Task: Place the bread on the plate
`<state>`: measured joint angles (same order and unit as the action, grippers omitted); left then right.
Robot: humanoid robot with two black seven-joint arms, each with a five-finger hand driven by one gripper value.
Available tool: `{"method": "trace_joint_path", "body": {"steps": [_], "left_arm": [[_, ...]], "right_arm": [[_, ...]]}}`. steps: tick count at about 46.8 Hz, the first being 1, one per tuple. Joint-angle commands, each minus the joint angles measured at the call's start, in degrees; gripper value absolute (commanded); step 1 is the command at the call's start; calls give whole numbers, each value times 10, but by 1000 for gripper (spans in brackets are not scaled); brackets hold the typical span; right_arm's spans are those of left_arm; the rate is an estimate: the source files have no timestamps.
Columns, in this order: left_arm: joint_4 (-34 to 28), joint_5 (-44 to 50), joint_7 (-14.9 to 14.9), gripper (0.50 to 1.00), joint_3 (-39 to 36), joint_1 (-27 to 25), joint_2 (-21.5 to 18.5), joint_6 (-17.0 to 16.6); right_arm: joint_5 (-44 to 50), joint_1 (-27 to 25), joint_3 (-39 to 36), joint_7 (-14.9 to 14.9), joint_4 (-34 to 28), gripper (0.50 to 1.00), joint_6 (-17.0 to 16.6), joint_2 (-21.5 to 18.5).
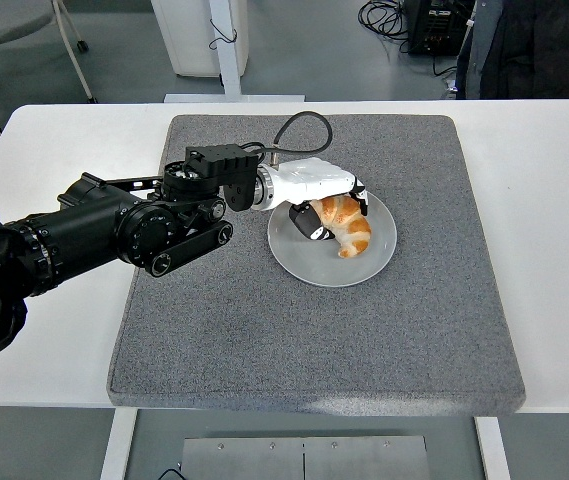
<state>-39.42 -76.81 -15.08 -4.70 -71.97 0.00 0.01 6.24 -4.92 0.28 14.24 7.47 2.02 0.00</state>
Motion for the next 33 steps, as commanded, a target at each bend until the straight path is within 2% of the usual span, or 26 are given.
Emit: {"method": "trace_joint_path", "body": {"steps": [1, 26, 33], "left_arm": [[1, 0, -5, 500, 0, 6, 0, -4], [9, 1, -6, 500, -13, 27, 0, -36], [9, 1, -6, 500, -13, 26, 0, -36]], "right_arm": [[0, 0, 0, 0, 0, 1000, 0, 0], [0, 0, 0, 0, 0, 1000, 0, 0], [0, 0, 1, 0, 0, 1000, 0, 0]]}}
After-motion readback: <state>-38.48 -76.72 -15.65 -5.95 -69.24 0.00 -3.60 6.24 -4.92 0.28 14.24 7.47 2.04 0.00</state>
